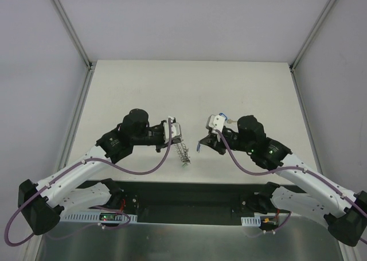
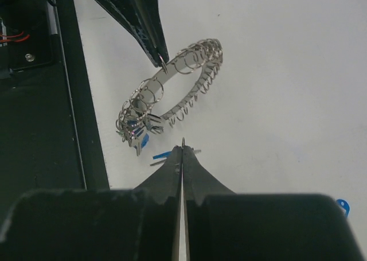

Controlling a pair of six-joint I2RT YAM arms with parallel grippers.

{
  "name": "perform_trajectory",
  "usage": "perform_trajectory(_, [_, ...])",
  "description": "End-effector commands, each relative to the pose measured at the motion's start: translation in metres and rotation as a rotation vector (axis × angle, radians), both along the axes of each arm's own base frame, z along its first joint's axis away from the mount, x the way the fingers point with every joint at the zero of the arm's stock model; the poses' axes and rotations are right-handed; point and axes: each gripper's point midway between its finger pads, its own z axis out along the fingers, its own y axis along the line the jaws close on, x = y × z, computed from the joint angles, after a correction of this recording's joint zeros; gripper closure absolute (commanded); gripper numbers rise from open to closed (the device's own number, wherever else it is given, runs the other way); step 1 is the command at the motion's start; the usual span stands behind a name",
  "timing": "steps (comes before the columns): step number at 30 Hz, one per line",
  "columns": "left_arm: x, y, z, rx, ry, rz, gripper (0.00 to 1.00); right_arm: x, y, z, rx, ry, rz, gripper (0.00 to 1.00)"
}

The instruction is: Put the keys on the keyring

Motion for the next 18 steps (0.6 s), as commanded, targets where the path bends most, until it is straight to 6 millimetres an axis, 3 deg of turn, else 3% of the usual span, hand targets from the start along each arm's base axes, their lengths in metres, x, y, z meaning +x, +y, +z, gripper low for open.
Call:
perform_trajectory(1, [-0.005,-0.021,0.046,-0.126,-0.089,-0.140,1.00,-0.012,0.014,0.024,0.108,-0.047,0.106,0.99])
perform_trajectory(18, [-0.022,-0.024,0.039,-0.244,-0.054,-0.345,1.00,-0.022,0.035,0.036,0.128,-0.096,0.206,0.99])
